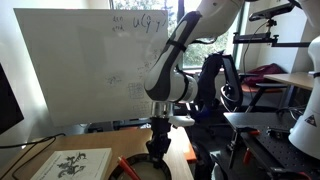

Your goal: Move the bowl to the right

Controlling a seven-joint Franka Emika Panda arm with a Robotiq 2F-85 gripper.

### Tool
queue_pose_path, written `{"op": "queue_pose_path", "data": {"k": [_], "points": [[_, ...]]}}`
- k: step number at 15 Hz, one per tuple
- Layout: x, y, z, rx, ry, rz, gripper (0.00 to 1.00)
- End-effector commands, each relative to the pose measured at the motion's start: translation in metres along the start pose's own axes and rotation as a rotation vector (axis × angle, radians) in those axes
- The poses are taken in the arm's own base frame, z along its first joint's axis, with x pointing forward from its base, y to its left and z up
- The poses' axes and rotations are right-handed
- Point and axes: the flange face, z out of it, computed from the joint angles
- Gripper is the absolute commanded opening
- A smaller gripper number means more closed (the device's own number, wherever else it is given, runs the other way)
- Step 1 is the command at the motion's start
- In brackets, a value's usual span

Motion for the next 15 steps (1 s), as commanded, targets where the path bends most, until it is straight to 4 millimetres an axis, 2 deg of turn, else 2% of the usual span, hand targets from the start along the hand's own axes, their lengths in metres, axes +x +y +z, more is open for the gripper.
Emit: {"op": "queue_pose_path", "data": {"k": [1, 10, 14, 15], "points": [[-0.003, 0.022, -0.024, 0.023, 0.078, 0.045, 0.03], [-0.036, 0.099, -0.058, 0.044, 0.194, 0.182, 0.03], [-0.046, 0.119, -0.070, 0.040, 0.228, 0.196, 0.03], [-0.047, 0.120, -0.070, 0.036, 0.225, 0.192, 0.35]]}}
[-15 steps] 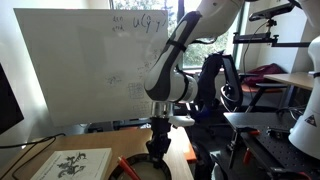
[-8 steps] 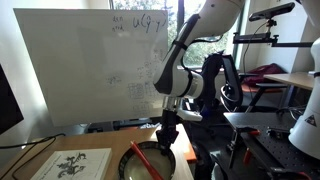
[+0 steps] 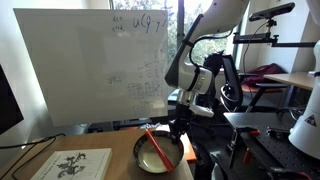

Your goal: Move the bowl to the right

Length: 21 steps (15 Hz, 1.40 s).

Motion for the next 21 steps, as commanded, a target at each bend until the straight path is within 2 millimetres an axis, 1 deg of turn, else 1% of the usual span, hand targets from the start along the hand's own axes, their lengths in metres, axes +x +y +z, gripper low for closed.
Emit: {"op": "queue_pose_path", "data": {"k": [1, 5, 7, 9, 10, 12, 14, 18, 21], "points": [[-0.006, -0.003, -0.012, 0.010, 0.016, -0.015, 0.37], [-0.007, -0.013, -0.012, 0.018, 0.013, -0.034, 0.65], [-0.008, -0.016, -0.016, 0.005, 0.019, -0.044, 0.82], [-0.013, -0.014, -0.022, -0.049, 0.008, -0.049, 0.96], [-0.018, -0.012, -0.024, -0.085, -0.005, -0.054, 1.00], [-0.027, -0.011, -0.029, -0.143, -0.050, -0.065, 1.00], [-0.037, -0.023, -0.037, -0.207, -0.062, -0.103, 1.00], [-0.055, -0.065, -0.064, -0.335, -0.036, -0.210, 1.00], [-0.060, -0.099, -0.088, -0.432, -0.043, -0.339, 1.00]]}}
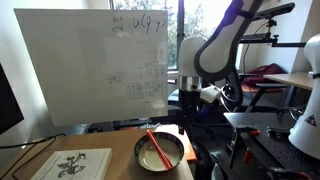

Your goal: Move the bowl to the right

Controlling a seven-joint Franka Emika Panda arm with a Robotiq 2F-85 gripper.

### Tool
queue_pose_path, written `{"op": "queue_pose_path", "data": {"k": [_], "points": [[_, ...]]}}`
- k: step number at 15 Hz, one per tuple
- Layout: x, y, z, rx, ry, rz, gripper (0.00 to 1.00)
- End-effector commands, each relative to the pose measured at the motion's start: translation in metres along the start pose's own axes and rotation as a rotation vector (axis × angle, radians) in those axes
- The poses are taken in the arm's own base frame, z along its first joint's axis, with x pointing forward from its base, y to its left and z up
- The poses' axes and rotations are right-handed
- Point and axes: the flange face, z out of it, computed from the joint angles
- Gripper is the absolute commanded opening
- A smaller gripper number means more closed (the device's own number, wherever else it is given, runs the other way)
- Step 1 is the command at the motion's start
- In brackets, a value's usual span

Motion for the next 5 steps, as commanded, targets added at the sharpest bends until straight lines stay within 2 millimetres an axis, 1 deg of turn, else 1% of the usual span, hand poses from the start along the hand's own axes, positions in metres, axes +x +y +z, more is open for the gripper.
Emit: {"op": "queue_pose_path", "data": {"k": [1, 5], "points": [[-0.006, -0.014, -0.039, -0.094, -0.037, -0.117, 1.00], [-0.009, -0.040, -0.078, -0.118, -0.029, -0.301, 1.00]]}}
